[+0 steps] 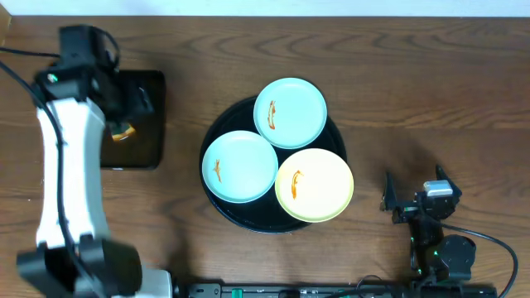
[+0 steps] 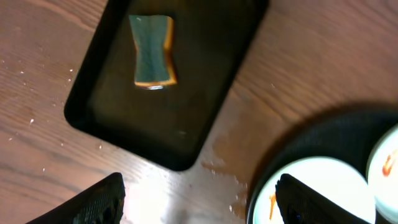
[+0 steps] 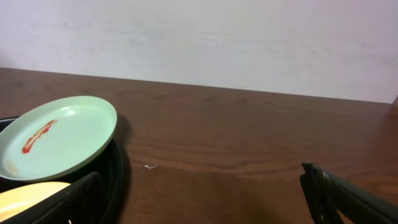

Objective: Clean dirty plates on tray and stack at the side
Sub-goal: 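Reach the left gripper over the black tray toward the sponge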

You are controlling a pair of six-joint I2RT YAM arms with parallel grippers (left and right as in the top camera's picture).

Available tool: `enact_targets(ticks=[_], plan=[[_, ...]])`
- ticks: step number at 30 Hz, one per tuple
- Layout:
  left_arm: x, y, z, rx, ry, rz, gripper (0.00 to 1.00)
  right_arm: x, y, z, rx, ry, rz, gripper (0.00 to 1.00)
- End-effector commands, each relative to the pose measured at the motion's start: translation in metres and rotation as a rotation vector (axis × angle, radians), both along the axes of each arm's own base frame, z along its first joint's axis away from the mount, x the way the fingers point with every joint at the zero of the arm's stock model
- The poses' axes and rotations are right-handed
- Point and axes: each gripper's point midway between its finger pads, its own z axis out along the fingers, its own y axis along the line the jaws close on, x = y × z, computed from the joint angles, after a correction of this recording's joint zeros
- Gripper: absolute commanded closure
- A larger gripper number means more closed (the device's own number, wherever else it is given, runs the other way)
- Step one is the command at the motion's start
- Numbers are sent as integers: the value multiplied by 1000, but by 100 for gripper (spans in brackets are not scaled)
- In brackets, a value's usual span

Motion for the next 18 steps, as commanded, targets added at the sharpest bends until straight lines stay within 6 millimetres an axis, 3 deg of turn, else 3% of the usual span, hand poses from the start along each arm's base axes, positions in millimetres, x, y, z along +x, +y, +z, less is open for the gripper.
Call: enact_targets(ticks=[1,5,6,9,13,18], plan=[[23,12,-12,-81,-18,8,21,0,-3,-1,-10,0,-12,1],[60,41,-14,-20,-133,45,21,0,-3,-1,-10,0,-12,1],[68,47,-15,-6,-157,53,2,0,-3,-1,-10,0,-12,1],[85,61,-25,8,-193,69,2,0,-3,-1,-10,0,-12,1],[91,66,-60,-1,-127,78,2,0,-3,-1,-10,0,-12,1],[82,91,-115,100,31,135,2,0,-3,-1,-10,0,-12,1]])
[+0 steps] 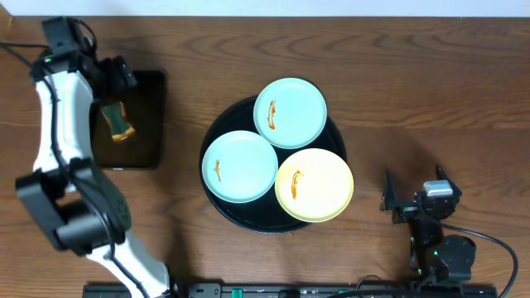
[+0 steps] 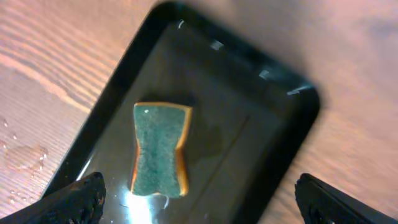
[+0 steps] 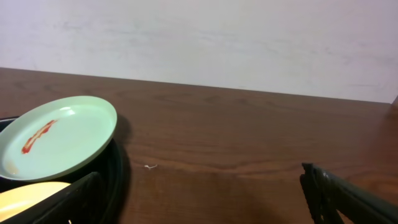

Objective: Clean dirty plates on tray and stack at the side
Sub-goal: 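Reach the left gripper over the black tray toward the sponge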

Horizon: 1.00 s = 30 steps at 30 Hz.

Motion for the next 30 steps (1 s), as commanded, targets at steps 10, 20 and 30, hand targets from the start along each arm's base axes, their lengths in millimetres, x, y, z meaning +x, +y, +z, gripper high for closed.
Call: enact_targets(ticks=[10,20,30], plan=[[-14,25,-93,63,237,43,2,0,-3,-1,-10,0,-12,1],[-16,24,-100,60,247,43,20,0,-3,-1,-10,0,-12,1],[-25,16,-113,23,274,32,32,0,-3,-1,-10,0,-12,1]])
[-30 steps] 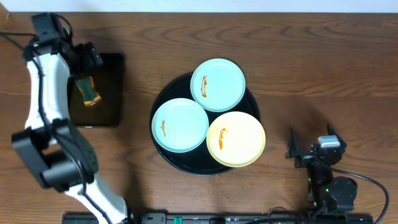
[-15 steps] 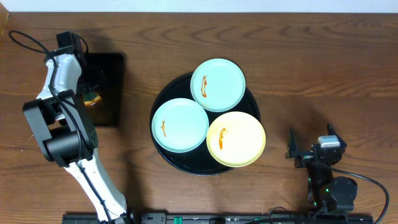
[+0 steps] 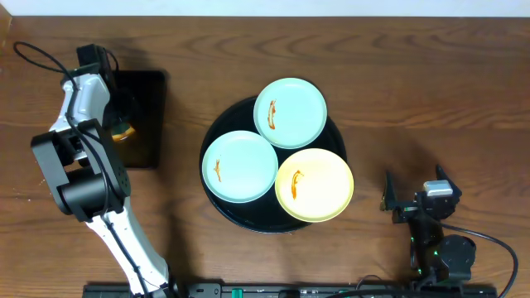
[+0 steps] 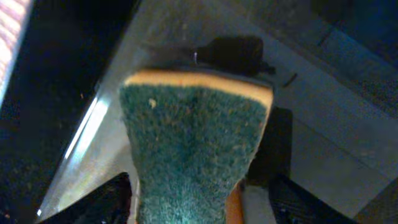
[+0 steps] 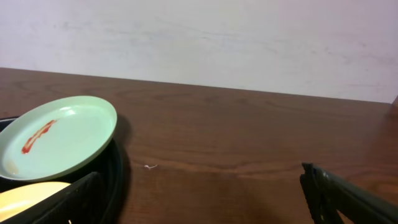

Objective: Clean dirty plates on tray and stack at the side
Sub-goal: 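Reach the left gripper over the black tray toward the sponge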

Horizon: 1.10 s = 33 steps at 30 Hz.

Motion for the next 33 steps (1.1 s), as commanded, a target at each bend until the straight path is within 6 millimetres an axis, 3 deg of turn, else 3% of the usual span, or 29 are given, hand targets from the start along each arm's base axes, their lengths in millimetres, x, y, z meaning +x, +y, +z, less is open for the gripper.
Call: enact_targets(ticks=[1,15,18,23,30,31,32,33], plan=[[-6,-4,-6,-32,16,-1,32,0,-3,-1,-10,0,-12,1],[-33,-15,-26,-71,102,-1,47,0,-3,-1,-10,0,-12,1],[-34,-15,-27,-72,107,-1,67,0,-3,-1,-10,0,-12,1],[-34,-15,-27,-73,107,-1,92,0,-3,-1,-10,0,-12,1],[-32,-17,-27,-84,96,-3,92,0,-3,-1,-10,0,-12,1],[-31,-17,-27,-82,92,-3,87,0,-3,-1,-10,0,-12,1],[-29,-16,-26,-80,85,-3,75,0,-3,-1,-10,0,-12,1],[-27,-15,-26,-76,74,-4,50,0,-3,-1,-10,0,-12,1]])
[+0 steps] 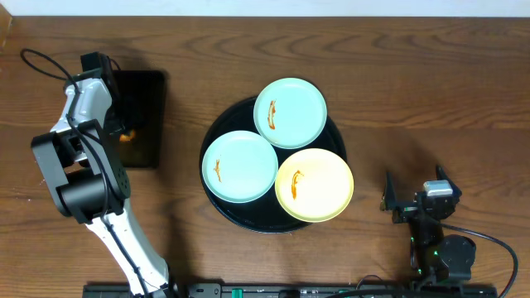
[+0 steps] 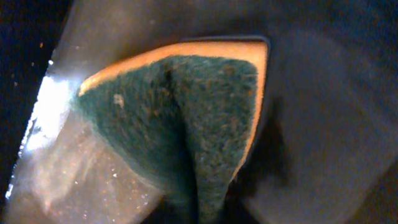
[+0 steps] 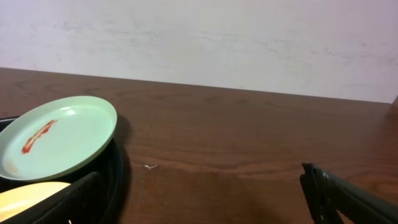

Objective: Clean dirty plates on tray and stack at the side
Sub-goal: 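Reach the left gripper over the black tray toward the sponge, then close the left gripper on the green-and-yellow sponge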

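Note:
Three dirty plates with orange-red smears lie on the round black tray (image 1: 222, 210): a green plate (image 1: 290, 112), a light blue plate (image 1: 240, 165) and a yellow plate (image 1: 314, 185). The green-and-orange sponge (image 2: 186, 118) lies in the small rectangular black tray (image 1: 147, 99), creased down its middle. My left gripper (image 1: 122, 126) is down in that tray, shut on the sponge; its fingers do not show in the left wrist view. My right gripper (image 1: 411, 199) rests open at the table's right front, away from the plates. The right wrist view shows the green plate (image 3: 56, 137).
The small tray's floor is wet and shiny (image 2: 56, 155). Wooden table (image 1: 431, 91) stretches around both trays. A white wall (image 3: 199, 37) stands behind the table. The left arm (image 1: 74, 149) reaches along the left edge.
The sponge, flat between the left fingers before, is now folded and pinched down its middle. The left gripper has shut on it. The right arm has not moved.
My left gripper was open high above the small tray, with the sponge lying flat in it. Then it hung over the sponge, then stood low with its fingers either side of it. Now it is shut on the creased sponge. Plates and right arm stayed still.

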You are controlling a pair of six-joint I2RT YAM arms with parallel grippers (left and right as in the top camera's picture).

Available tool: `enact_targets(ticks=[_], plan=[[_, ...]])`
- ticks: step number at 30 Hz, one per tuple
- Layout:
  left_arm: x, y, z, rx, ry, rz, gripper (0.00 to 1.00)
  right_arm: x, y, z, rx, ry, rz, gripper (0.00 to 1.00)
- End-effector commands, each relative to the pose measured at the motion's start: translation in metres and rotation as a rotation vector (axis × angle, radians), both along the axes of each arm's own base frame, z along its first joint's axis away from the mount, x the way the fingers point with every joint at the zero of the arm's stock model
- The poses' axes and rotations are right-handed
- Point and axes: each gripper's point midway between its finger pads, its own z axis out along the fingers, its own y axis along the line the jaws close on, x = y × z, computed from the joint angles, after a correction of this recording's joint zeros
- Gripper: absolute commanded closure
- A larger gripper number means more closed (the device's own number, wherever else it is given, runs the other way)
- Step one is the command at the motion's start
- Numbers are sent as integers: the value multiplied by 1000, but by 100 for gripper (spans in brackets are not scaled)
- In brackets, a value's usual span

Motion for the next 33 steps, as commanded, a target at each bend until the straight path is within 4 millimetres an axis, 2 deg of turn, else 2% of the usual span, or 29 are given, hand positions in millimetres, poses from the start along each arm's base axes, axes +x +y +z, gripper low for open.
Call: enact_targets(ticks=[1,2,4,12,14,17,20,21,23,31,33], plan=[[-6,-3,-13,-24,16,8,37,0,-3,-1,-10,0,-12,1],[0,0,-12,-15,-10,8,30,0,-3,-1,-10,0,-12,1],[7,2,-11,-2,-37,7,26,0,-3,-1,-10,0,-12,1],[35,12,-4,37,-154,7,25,0,-3,-1,-10,0,-12,1],[38,13,-3,42,-168,7,35,0,-3,-1,-10,0,-12,1],[42,15,-2,49,-188,6,61,0,-3,-1,-10,0,-12,1],[43,15,-1,49,-189,6,77,0,-3,-1,-10,0,-12,1],[43,15,-1,49,-189,6,85,0,-3,-1,-10,0,-12,1],[43,15,-1,49,-189,6,92,0,-3,-1,-10,0,-12,1],[41,14,7,49,-190,7,92,0,-3,-1,-10,0,-12,1],[39,13,14,50,-194,7,74,0,-3,-1,-10,0,-12,1]])
